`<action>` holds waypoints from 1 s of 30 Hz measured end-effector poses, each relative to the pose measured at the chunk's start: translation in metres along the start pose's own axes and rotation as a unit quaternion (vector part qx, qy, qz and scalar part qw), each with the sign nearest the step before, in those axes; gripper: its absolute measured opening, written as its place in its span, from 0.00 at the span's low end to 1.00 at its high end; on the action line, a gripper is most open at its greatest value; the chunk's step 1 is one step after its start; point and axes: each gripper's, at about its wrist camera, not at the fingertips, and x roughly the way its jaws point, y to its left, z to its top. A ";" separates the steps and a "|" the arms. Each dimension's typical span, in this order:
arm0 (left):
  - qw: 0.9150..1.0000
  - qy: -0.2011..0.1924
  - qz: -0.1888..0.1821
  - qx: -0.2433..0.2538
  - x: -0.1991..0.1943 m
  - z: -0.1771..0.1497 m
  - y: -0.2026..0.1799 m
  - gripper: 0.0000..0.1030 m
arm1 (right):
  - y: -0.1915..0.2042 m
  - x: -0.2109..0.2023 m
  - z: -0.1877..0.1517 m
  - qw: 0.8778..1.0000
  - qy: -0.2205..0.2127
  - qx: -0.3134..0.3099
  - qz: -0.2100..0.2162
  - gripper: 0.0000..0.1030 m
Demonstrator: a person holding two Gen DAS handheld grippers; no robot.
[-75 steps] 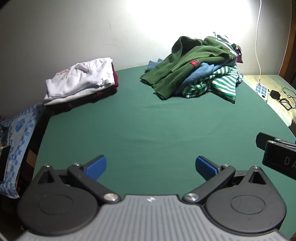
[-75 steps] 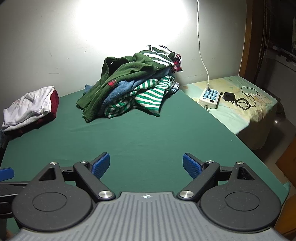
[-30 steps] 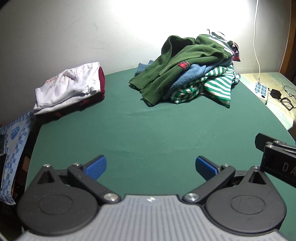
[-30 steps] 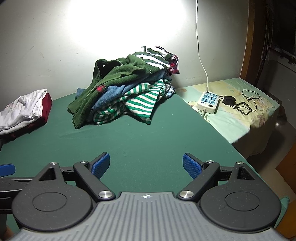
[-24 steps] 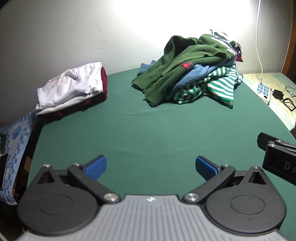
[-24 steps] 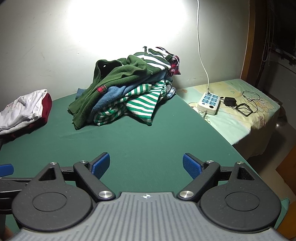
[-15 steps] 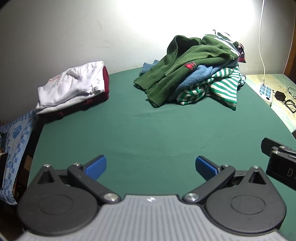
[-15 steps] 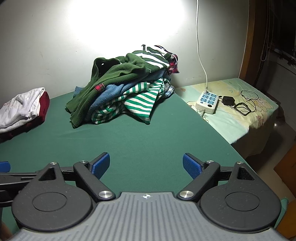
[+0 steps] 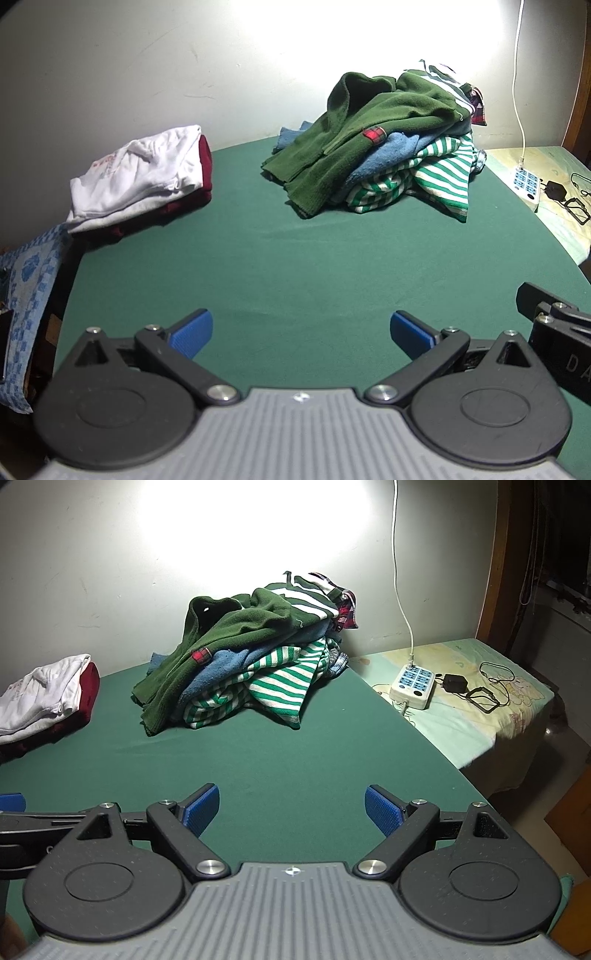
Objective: Fold clothes
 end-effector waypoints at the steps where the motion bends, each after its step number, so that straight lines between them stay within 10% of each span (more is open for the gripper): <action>1: 1.000 0.000 -0.001 0.001 0.000 0.000 0.000 1.00 | 0.000 0.000 0.000 1.000 0.000 0.000 0.000 0.86; 30: 1.000 0.006 0.003 0.001 0.001 -0.002 -0.004 1.00 | -0.004 0.000 -0.004 1.000 0.006 0.006 -0.001 0.86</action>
